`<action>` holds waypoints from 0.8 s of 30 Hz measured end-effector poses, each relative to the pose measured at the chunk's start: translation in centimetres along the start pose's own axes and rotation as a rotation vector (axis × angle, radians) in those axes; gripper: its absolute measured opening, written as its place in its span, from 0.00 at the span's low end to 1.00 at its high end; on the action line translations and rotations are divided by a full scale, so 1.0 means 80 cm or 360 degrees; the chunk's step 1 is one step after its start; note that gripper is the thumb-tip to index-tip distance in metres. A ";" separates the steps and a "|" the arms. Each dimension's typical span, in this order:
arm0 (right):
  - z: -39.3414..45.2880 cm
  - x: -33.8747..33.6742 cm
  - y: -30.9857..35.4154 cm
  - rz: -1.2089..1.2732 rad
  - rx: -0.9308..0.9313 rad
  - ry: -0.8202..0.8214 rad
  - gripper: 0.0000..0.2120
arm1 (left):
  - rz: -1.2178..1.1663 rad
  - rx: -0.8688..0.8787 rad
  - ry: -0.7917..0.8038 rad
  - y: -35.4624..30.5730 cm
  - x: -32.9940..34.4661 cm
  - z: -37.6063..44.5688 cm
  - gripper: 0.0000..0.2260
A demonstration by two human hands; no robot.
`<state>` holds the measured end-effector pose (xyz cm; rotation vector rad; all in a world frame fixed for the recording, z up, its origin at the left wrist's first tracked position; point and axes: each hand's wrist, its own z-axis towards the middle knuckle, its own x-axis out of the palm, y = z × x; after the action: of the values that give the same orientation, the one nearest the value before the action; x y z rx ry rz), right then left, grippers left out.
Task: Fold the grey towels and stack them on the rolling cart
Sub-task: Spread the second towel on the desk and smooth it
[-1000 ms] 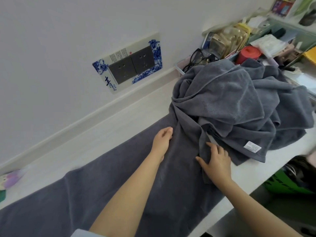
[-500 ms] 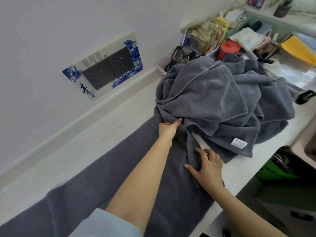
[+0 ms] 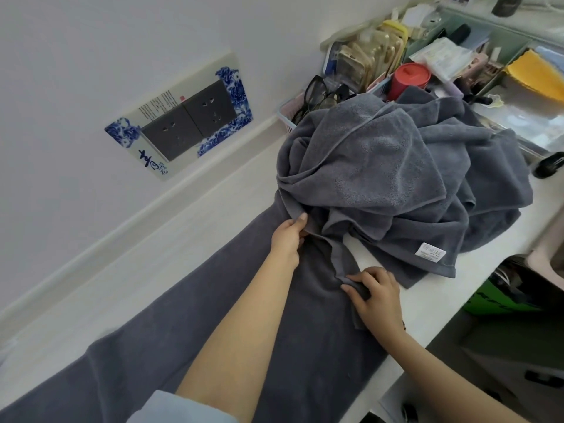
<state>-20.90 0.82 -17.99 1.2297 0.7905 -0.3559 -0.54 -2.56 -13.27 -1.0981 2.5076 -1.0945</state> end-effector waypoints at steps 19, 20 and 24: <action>-0.064 0.041 0.190 0.0545 0.0076 0.0665 0.08 | -0.0411 0.0458 -0.0330 -0.042 -0.231 -0.135 0.06; -0.074 0.045 0.210 0.0583 0.0037 0.0707 0.08 | -0.0424 0.0494 -0.0368 -0.042 -0.256 -0.148 0.07; -0.136 0.069 0.321 0.0918 -0.0050 0.0970 0.06 | -0.0556 0.0689 -0.0476 -0.037 -0.382 -0.221 0.09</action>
<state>-4.48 20.21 -5.19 1.4917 0.8985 0.5246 14.98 27.28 -2.10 -1.4614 1.7818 -1.3563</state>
